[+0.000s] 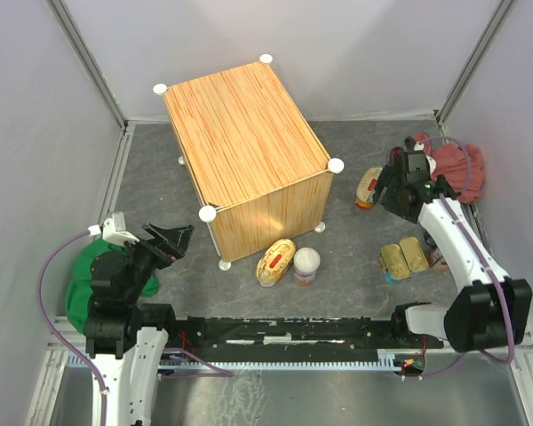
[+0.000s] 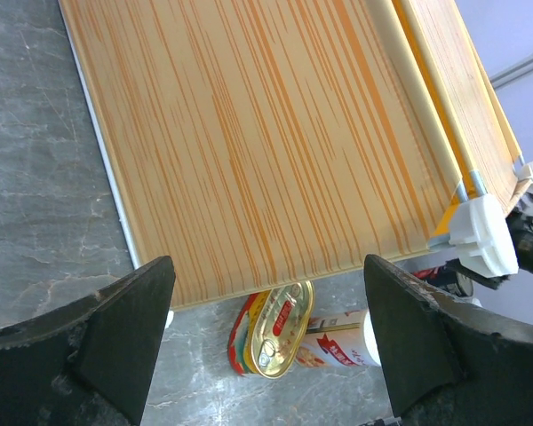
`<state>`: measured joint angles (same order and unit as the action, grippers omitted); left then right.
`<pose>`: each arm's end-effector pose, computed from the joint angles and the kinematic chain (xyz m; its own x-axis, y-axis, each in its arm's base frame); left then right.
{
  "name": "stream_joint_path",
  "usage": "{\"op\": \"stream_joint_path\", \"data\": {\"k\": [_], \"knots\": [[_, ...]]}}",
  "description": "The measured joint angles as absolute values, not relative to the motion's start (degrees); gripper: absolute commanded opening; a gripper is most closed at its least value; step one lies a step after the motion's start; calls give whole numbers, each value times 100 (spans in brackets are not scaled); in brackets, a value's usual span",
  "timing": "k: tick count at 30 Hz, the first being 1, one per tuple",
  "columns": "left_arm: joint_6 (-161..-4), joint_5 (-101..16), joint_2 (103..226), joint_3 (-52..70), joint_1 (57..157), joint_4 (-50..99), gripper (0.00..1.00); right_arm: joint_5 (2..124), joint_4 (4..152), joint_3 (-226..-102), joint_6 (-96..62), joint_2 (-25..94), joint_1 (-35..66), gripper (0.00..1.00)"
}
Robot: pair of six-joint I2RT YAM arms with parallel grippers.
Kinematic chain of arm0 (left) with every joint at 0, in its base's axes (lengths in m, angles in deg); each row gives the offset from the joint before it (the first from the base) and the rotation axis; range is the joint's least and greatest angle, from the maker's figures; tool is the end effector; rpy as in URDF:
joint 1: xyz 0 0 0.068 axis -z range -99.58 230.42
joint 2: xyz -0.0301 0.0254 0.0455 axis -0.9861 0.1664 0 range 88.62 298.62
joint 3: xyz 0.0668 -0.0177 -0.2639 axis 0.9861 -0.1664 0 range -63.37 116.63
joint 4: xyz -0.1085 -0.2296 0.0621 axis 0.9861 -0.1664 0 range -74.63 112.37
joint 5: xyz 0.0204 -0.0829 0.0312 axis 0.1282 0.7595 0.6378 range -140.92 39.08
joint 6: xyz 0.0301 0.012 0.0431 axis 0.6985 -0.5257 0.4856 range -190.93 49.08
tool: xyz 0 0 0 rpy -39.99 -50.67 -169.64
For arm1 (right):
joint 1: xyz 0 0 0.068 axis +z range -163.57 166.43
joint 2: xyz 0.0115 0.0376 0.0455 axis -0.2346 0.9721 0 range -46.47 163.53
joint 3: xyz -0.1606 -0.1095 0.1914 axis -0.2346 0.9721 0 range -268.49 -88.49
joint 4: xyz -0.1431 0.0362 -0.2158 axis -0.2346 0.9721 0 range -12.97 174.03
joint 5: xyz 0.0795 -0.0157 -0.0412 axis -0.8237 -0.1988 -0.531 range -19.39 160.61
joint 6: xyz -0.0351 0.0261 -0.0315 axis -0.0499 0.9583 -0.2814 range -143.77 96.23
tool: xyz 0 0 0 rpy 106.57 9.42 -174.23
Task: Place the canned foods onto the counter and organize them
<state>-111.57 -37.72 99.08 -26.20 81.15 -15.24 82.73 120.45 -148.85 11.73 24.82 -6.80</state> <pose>0.0590 -0.0089 0.3045 -0.2974 -0.6305 -0.7169 0.0564 0.7380 -0.6724 0.2499 0.0221 0.2877 -0.6532 0.4943 -0.5736 0.4738 0.8577 0.1997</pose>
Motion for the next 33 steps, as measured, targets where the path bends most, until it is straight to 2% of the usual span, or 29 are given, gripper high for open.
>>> {"op": "stream_joint_path", "data": {"k": [14,33], "knots": [[-11218,-3678,9908,-2620,8115,-1522,92,8281,11638,-15615,762,4148,-488,100],[-11419,-3530,10133,-2679,8115,-1362,92,8513,11367,-16806,566,6121,-457,100]]}}
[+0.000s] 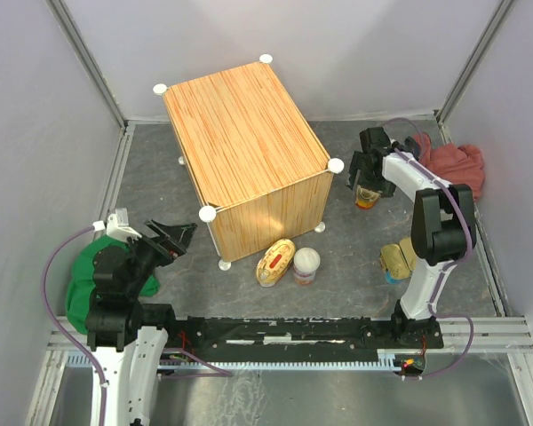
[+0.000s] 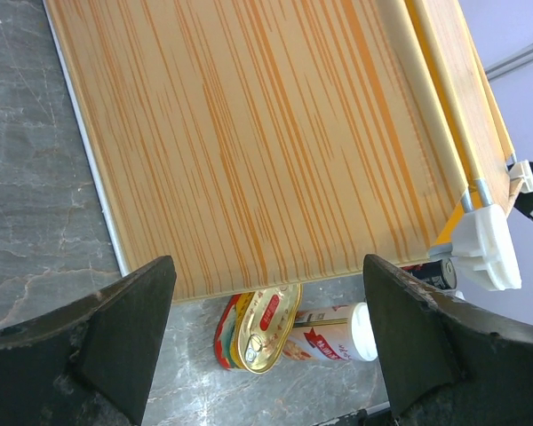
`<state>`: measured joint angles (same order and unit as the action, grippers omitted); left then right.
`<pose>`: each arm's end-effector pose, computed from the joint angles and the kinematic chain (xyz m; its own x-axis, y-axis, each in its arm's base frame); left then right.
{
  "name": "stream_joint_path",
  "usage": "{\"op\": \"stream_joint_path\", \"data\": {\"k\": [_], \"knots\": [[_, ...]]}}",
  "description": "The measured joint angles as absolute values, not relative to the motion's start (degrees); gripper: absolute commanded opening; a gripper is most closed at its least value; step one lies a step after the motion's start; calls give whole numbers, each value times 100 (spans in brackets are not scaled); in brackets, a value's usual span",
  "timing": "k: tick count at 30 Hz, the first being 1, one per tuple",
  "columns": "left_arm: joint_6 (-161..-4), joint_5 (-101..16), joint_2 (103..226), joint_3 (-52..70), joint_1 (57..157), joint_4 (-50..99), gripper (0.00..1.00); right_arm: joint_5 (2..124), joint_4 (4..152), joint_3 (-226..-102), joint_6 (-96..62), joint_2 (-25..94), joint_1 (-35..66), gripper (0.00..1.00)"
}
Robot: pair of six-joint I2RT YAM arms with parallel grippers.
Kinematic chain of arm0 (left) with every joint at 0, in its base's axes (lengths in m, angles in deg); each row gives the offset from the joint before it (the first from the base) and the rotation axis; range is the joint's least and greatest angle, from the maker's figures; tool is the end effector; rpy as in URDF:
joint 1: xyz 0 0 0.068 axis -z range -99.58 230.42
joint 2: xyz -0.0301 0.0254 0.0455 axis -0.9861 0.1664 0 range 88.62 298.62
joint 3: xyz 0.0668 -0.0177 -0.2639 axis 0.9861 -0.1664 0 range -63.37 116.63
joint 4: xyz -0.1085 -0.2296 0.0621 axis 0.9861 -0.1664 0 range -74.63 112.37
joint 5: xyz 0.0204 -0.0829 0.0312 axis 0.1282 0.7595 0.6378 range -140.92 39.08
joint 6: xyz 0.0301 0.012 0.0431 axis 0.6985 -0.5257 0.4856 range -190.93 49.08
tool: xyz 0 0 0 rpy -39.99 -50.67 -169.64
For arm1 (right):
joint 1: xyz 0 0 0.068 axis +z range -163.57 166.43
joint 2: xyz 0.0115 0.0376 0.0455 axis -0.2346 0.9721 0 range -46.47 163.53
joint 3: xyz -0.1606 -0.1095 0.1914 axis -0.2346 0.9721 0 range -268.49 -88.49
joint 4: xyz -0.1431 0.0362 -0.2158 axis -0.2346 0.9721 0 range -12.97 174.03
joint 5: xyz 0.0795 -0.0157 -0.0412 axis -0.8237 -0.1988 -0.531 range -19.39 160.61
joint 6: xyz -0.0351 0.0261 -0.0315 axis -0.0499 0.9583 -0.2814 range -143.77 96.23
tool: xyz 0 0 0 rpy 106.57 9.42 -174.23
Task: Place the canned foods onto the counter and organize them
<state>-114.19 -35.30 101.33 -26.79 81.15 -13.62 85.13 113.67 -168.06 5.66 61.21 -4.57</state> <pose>0.0681 -0.0105 0.3028 -0.3415 -0.6559 -0.6732 0.0568 0.7006 -0.7113 0.3875 0.0522 0.2045 -0.8005 0.3549 -0.4830 0.3992 0.9168 0.0122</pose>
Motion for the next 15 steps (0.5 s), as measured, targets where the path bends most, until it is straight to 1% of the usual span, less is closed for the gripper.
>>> {"op": "stream_joint_path", "data": {"k": [9,12,13,15], "knots": [[-11419,-3530,10186,-2723,8115,-1338,92,8747,11374,-17014,520,6567,-457,99],[-11419,-3528,10184,-2769,8115,-1323,92,8788,11369,-17014,511,6652,-457,92],[-11419,-3530,10181,-2784,8115,-1325,92,8793,11367,-17014,498,6672,-457,88],[-11419,-3530,10179,-2804,8115,-1327,92,8821,11365,-17014,476,6703,-457,75]]}}
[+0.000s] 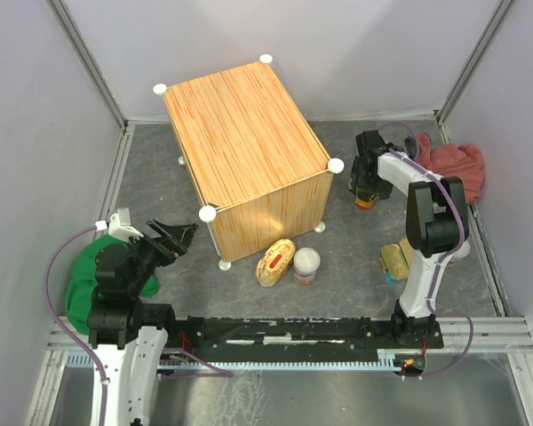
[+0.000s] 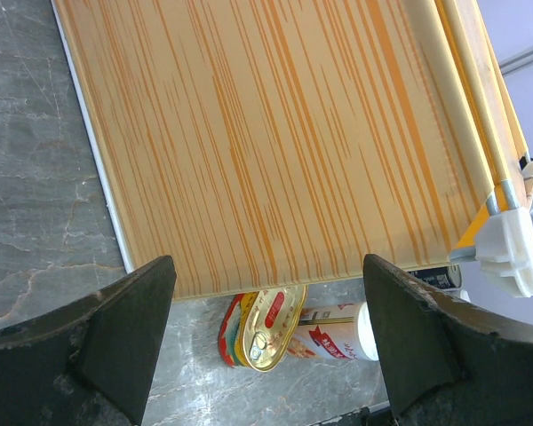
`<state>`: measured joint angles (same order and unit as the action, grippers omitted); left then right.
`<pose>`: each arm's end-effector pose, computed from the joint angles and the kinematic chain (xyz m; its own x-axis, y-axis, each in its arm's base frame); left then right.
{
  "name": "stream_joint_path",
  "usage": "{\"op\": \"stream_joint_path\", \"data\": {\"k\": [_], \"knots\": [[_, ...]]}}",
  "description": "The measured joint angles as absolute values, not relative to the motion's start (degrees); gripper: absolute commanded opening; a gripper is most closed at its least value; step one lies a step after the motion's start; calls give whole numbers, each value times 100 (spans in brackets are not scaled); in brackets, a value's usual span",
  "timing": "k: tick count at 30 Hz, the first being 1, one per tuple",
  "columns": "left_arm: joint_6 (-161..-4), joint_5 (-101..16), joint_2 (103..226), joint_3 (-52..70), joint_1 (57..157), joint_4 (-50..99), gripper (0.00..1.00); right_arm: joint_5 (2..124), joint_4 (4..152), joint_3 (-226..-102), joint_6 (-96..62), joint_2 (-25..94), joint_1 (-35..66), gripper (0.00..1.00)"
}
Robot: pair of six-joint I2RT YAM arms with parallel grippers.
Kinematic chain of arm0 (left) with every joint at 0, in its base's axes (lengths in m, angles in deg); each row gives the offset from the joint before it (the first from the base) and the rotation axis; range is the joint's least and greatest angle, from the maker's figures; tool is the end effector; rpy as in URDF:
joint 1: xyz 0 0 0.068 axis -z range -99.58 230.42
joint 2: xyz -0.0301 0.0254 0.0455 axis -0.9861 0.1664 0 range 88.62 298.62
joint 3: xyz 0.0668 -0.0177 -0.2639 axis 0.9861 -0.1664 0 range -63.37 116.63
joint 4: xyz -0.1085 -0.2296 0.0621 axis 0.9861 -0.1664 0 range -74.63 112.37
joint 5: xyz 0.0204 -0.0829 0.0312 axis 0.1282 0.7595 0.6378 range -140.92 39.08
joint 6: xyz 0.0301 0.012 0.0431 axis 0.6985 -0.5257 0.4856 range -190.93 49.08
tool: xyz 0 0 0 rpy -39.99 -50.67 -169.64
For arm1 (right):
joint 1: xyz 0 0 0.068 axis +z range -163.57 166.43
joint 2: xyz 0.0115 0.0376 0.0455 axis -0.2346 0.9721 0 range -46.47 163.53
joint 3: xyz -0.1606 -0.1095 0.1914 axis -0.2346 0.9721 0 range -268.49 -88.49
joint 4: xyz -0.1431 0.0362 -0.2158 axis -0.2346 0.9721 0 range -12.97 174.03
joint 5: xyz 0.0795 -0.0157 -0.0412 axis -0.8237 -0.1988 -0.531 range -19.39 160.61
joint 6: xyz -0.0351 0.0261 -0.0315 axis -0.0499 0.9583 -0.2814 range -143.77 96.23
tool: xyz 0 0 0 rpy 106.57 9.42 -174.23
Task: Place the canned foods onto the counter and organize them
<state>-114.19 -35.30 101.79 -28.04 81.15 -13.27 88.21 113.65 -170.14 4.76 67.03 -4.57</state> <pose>0.0725 -0.0106 0.2963 -0.3574 -0.6557 -0.6651 0.0399 0.7008 -0.7123 0.4014 0.0526 0.1769 -0.8260 0.3302 -0.4568 0.4042 0.9118 -0.0718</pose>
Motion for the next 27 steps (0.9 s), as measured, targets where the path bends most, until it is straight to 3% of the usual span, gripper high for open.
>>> {"op": "stream_joint_path", "data": {"k": [2,6,10,14,27], "knots": [[-11417,-3528,10179,-2808,8115,-1327,92,8834,11356,-17012,469,6705,-462,57],[-11415,-3530,10179,-2808,8115,-1332,92,8848,11210,-16944,417,6681,-464,32],[-11413,-3530,10179,-2801,8115,-1351,92,8832,11085,-16686,319,6491,-462,20],[-11410,-3528,10166,-2725,8115,-1401,92,8751,11166,-16500,218,6196,-464,2],[-11410,-3530,9768,-2463,8115,-1657,93,8642,11769,-16738,28,4322,-462,1]]}}
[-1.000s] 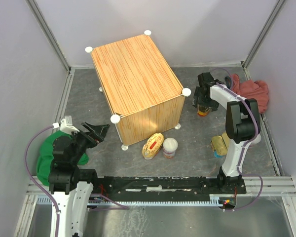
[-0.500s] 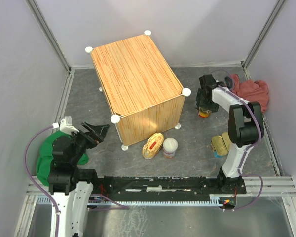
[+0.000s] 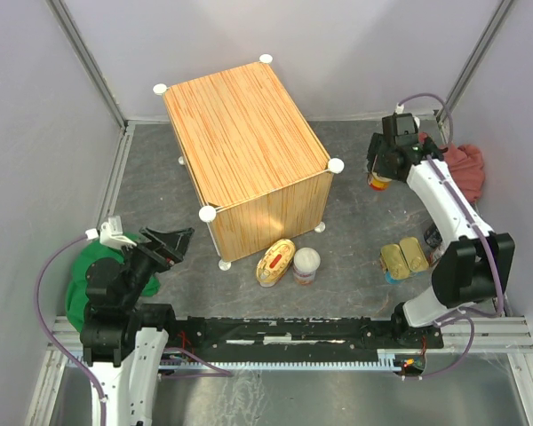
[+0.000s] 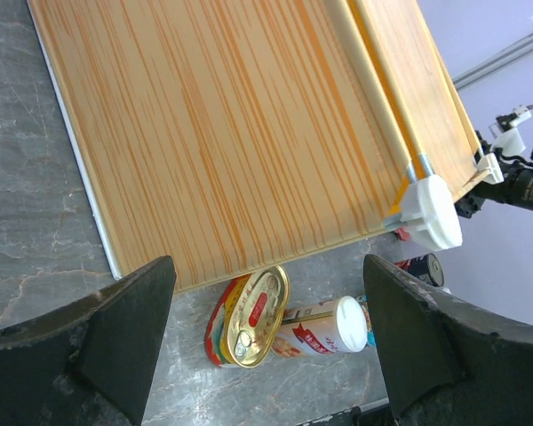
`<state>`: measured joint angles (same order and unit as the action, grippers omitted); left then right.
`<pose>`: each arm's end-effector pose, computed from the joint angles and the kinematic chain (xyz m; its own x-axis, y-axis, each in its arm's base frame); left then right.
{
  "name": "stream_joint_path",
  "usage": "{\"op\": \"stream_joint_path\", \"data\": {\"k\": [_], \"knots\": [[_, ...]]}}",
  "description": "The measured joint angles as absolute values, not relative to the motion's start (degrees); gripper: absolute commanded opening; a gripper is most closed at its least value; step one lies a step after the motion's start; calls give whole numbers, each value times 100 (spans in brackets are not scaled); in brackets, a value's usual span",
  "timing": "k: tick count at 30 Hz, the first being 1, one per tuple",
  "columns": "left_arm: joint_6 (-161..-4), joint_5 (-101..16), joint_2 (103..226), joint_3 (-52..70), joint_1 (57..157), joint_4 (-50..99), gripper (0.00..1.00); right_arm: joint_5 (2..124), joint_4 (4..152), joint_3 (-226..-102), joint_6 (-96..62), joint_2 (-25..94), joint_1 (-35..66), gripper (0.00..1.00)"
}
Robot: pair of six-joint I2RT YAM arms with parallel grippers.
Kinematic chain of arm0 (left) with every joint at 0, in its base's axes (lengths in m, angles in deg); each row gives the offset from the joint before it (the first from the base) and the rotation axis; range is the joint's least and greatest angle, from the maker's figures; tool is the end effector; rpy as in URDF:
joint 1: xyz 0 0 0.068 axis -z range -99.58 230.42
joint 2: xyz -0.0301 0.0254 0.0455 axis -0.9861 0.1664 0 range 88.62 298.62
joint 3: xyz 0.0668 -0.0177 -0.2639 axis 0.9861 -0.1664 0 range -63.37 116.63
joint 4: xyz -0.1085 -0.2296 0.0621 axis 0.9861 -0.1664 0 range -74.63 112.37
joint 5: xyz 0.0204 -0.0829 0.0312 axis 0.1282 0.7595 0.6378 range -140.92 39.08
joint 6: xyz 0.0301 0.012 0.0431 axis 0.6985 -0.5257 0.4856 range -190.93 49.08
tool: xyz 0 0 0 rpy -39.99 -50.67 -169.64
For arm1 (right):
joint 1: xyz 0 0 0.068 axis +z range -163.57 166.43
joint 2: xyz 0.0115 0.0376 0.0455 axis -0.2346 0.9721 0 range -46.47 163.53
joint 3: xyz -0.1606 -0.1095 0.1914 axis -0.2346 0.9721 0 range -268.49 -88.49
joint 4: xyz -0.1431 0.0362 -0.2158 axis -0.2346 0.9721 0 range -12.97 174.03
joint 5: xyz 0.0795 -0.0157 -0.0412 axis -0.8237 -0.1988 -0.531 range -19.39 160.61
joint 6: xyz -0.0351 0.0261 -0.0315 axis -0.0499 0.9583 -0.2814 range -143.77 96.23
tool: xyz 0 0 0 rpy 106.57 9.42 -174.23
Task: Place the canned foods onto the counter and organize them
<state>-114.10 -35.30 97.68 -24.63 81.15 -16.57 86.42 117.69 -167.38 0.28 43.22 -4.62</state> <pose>0.0493 -0.0103 0.3110 -0.3073 -0.6552 -0.6901 0.0927 0.7012 -0.7070 0.3354 0.0429 0.3059 -0.6981 0.2871 -0.6559 0.3314 0.9416 0.0594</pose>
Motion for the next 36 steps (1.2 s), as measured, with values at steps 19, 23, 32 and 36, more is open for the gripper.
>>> {"op": "stream_joint_path", "data": {"k": [19,23,32,36], "knots": [[-11415,-3519,9716,-1833,8115,-1959,93,8249,13354,-21302,-180,4539,640,1],[-11415,-3471,9878,-1680,8115,-1952,93,8218,13555,-22072,-208,5057,1114,1],[-11415,-3412,10186,-1529,8115,-1878,93,8314,13859,-23035,-350,6333,2082,1],[-11417,-3383,10203,-1529,8115,-1773,93,8384,13879,-23228,-418,6668,2412,2]]}}
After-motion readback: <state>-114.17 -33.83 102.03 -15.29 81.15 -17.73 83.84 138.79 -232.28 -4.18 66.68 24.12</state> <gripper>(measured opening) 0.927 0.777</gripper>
